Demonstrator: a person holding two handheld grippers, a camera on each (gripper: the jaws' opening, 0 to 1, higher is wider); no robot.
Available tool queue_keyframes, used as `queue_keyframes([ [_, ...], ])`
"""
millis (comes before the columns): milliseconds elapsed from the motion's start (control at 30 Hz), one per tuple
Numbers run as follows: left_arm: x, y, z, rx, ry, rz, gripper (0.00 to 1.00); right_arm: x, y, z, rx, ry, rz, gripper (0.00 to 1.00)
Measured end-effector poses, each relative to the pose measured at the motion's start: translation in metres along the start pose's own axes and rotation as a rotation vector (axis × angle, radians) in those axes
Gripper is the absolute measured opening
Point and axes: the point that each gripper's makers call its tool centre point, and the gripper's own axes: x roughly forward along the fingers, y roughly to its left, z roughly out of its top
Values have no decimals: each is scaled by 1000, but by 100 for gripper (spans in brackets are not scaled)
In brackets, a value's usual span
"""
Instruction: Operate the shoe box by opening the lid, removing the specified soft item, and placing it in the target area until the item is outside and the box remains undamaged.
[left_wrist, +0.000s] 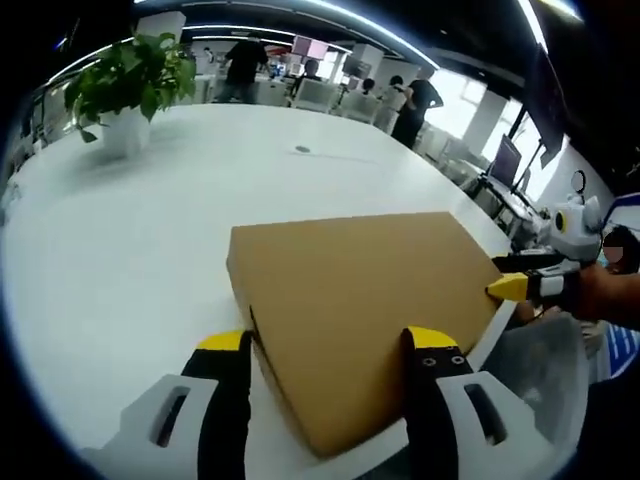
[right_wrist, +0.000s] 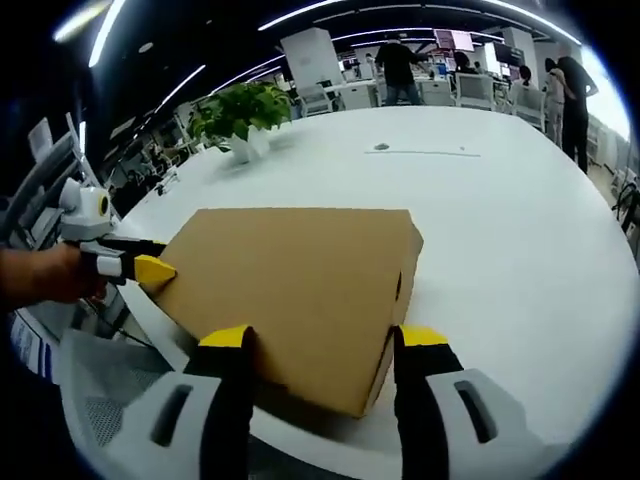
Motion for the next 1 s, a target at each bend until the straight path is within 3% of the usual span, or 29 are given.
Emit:
queue_keyframes([
  [67,-5,0,3,-14,-16,-7,59,-5,0,5,-14,-41,15,49],
  [167,-15,-2,3,46,-31,-7,62,-11,2,2,-37,-51,45,49],
  [300,-24,-11,-14,117,-6,-33,65,-14,4,-9,-135,-25,66,49],
  [433,-27,-14,-29,151,23,-35,65,-16,5,-11,-138,-30,75,48],
  [900,-20,-21,-43,163,34,-57,65,-15,5,-18,-212,-24,95,46],
  [1000,-19,-20,-45,181,43,-48,63,-12,2,-22,-302,-8,81,45],
])
